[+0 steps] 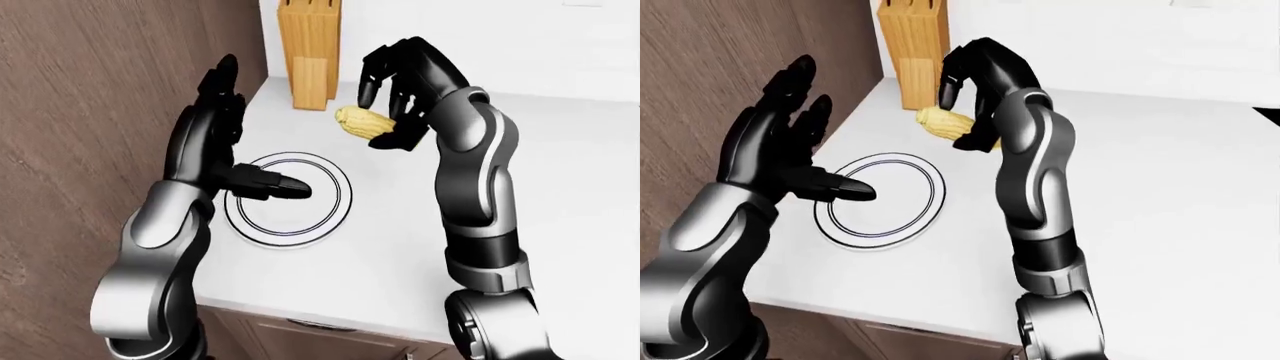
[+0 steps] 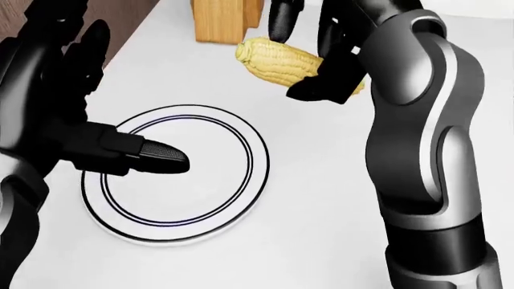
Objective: Pick the corn from the oven and place it on the plate on the counter.
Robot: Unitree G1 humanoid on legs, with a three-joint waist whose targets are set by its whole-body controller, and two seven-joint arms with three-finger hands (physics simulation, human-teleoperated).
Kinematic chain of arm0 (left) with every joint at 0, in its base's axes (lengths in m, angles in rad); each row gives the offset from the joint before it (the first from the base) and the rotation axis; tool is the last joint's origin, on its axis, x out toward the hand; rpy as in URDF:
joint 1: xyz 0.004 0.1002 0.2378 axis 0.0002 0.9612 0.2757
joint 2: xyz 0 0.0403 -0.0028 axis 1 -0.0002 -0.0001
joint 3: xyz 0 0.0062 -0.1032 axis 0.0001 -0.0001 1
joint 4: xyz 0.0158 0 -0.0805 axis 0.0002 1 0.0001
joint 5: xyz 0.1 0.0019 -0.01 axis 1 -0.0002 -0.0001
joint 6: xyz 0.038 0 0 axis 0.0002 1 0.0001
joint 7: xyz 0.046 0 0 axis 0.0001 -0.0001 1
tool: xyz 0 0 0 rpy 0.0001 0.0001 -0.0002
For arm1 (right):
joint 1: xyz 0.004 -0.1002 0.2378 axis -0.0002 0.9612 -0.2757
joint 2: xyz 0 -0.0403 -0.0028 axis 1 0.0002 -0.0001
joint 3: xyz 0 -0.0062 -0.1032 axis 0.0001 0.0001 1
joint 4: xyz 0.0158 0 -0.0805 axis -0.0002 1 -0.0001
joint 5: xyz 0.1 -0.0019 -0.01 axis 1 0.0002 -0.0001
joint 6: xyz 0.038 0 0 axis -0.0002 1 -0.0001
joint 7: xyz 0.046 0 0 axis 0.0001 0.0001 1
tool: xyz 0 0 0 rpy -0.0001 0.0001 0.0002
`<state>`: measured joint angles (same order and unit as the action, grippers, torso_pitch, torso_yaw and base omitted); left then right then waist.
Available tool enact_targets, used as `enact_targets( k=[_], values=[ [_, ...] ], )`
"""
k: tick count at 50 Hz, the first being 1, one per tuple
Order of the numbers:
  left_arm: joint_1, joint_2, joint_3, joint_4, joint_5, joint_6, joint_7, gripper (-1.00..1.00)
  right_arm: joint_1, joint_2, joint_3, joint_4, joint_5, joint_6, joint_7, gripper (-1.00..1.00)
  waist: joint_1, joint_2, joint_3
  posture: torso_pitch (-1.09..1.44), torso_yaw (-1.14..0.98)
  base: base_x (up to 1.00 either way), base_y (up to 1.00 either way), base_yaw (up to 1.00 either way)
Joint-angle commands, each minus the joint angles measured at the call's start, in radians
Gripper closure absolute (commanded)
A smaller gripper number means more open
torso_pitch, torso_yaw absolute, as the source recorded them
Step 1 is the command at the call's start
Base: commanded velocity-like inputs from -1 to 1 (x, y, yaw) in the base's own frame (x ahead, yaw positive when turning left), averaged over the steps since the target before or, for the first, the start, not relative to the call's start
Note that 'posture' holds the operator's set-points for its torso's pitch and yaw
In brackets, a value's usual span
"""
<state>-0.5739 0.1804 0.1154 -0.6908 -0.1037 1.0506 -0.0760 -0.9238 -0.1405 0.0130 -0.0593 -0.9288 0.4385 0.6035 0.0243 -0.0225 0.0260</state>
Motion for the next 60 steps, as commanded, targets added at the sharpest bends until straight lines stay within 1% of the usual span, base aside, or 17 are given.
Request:
enact_targets(
  k=[1,4,8,18,23,26,27,28,31,34,37,42,46,54,59,60],
  values=[
    [-0.026,0.007,0.008,-0.037,0.002,-0.022,0.005,-1.00,0.004,0.005,0.011,-0.045,-0.026,-0.012,0.013,0.95,-0.006,0.013,-0.015,0.00,0.00,0.00,0.00,0.00],
    [-0.037,0.013,0.022,-0.069,-0.010,0.014,0.005,-1.00,-0.004,0.037,0.024,-0.061,-0.054,-0.009,0.030,0.95,-0.009,0.017,-0.017,0.00,0.00,0.00,0.00,0.00],
    [-0.026,0.020,0.030,-0.084,-0.020,0.014,0.005,-1.00,-0.020,0.074,0.039,-0.062,-0.076,-0.006,0.037,0.95,-0.015,0.020,-0.017,0.00,0.00,0.00,0.00,0.00],
    [-0.021,0.035,0.047,-0.093,-0.043,0.016,0.010,-1.00,-0.044,0.153,0.068,0.017,-0.082,-0.042,-0.006,0.95,-0.024,0.031,-0.020,0.00,0.00,0.00,0.00,0.00],
    [-0.020,0.046,0.062,-0.108,-0.059,0.027,0.012,-1.00,-0.099,0.180,0.071,0.058,-0.056,-0.028,-0.001,0.95,-0.028,0.036,-0.019,0.00,0.00,0.00,0.00,0.00],
    [-0.039,0.059,0.084,-0.135,-0.079,0.069,0.016,-1.00,-0.122,0.198,0.077,0.077,-0.040,-0.010,0.014,0.95,-0.030,0.041,-0.015,0.00,0.00,0.00,0.00,0.00],
    [-0.042,0.064,0.092,-0.141,-0.086,0.078,0.016,-1.00,-0.132,0.212,0.072,0.084,-0.017,0.002,0.021,0.95,-0.031,0.043,-0.013,0.00,0.00,0.00,0.00,0.00],
    [-0.042,0.067,0.095,-0.144,-0.091,0.080,0.019,-1.00,-0.136,0.209,0.077,0.088,-0.015,0.003,0.017,0.95,-0.032,0.046,-0.011,0.00,0.00,0.00,0.00,0.00],
    [-0.038,0.079,0.117,-0.157,-0.113,0.090,0.022,-1.00,-0.144,0.242,0.084,0.084,0.039,0.023,0.025,0.95,-0.033,0.053,-0.006,0.00,0.00,0.00,0.00,0.00],
    [-0.035,0.089,0.125,-0.164,-0.130,0.094,0.029,-1.00,-0.152,0.255,0.093,0.100,0.067,0.021,0.004,0.95,-0.035,0.060,-0.003,0.00,0.00,0.00,0.00,0.00],
    [-0.031,0.101,0.148,-0.182,-0.155,0.108,0.031,-1.00,-0.167,0.273,0.101,0.119,0.090,0.016,-0.029,0.95,-0.036,0.064,-0.003,0.00,0.00,0.00,0.00,0.00],
    [-0.008,0.117,0.174,-0.207,-0.190,0.115,0.039,-1.00,-0.162,0.311,0.132,0.133,0.081,0.008,-0.055,0.95,-0.037,0.068,-0.001,0.00,0.00,0.00,0.00,0.00],
    [-0.009,0.129,0.194,-0.225,-0.222,0.132,0.050,-1.00,-0.150,0.336,0.145,0.159,0.057,-0.017,-0.074,0.95,-0.038,0.072,-0.002,0.00,0.00,0.00,0.00,0.00],
    [-0.001,0.149,0.211,-0.219,-0.266,0.119,0.076,-1.00,-0.110,0.376,0.162,0.203,0.013,-0.065,-0.100,0.95,-0.036,0.074,-0.005,0.00,0.00,0.00,0.00,0.00],
    [-0.001,0.156,0.202,-0.216,-0.283,0.113,0.096,-1.00,-0.095,0.383,0.161,0.234,-0.001,-0.092,-0.114,0.89,-0.035,0.076,-0.007,0.00,0.00,0.00,0.00,0.00],
    [-0.002,0.156,0.198,-0.216,-0.286,0.113,0.099,-1.00,-0.092,0.383,0.161,0.240,-0.002,-0.098,-0.117,0.84,-0.035,0.076,-0.008,0.00,0.00,0.00,0.00,0.00]
  ],
)
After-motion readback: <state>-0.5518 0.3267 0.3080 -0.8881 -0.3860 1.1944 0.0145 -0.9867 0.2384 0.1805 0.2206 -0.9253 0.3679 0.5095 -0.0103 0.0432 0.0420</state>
